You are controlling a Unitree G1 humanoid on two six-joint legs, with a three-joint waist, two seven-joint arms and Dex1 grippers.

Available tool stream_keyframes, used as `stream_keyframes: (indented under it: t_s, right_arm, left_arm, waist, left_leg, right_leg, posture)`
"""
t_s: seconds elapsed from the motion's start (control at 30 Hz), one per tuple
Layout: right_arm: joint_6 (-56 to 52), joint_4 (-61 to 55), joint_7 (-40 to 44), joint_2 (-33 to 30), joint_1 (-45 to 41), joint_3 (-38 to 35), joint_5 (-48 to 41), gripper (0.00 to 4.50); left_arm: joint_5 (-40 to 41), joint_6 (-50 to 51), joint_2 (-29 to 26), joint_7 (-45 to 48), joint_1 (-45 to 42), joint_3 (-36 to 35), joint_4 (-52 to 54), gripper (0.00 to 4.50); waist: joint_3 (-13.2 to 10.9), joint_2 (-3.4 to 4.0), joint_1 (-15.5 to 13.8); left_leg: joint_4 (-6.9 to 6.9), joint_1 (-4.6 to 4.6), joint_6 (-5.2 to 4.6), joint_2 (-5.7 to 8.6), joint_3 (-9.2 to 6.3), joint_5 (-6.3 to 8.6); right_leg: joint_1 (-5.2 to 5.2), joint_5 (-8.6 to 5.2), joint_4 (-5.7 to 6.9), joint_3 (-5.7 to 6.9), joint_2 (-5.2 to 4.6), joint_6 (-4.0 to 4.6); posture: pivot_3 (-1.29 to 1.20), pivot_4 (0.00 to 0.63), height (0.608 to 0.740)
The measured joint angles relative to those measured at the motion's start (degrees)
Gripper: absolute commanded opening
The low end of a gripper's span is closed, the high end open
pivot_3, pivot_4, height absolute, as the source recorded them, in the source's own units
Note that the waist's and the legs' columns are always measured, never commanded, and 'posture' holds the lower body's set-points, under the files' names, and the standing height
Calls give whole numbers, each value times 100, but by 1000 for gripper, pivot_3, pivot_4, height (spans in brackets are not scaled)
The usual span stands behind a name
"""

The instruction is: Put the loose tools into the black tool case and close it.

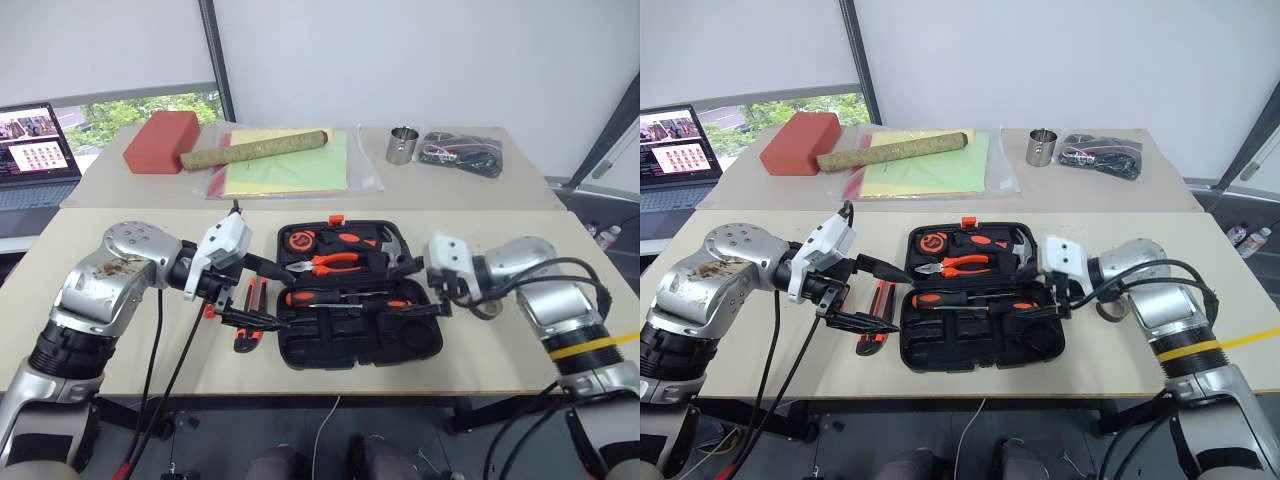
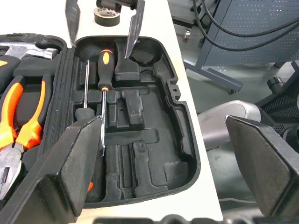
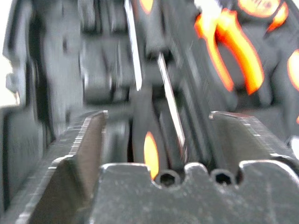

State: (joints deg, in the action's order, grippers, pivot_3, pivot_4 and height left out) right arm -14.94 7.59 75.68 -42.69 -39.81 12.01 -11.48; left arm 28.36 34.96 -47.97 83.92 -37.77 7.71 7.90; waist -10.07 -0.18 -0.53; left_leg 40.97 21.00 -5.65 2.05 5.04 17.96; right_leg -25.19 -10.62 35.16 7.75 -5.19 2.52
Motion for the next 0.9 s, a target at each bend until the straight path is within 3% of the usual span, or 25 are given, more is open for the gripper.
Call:
stream_keyframes:
  t_s: [0.37, 0.63, 0.9]
  right_arm:
    - [-177, -72, -167, 246, 48, 182, 152, 26]
    - [756, 208, -545, 326, 205, 728, 973, 26]
    - [234, 100, -624, 527, 285, 521, 774, 26]
  left_arm:
    - [-38, -188, 56, 12, -22, 3, -243, 4500]
    - [-135, -315, 122, 42, -24, 112, -382, 4500]
    - [-176, -410, 117, 19, -36, 113, -435, 4500]
  waist:
    - [0, 0, 5]
    - [3, -2, 21]
    - [3, -2, 20]
  left_leg:
    - [-1, 1, 0, 2, -1, 0]
    - [-4, -41, 2, 2, 0, 1]
    - [-4, -81, 48, -3, -3, 26]
  right_leg:
    - [0, 0, 1, 3, -1, 0]
    - [38, -15, -1, 0, 0, -23]
    - [70, -26, 6, -4, -5, -39]
  posture:
    - [0, 150, 737]
    - [0, 150, 737]
    - [0, 150, 737]
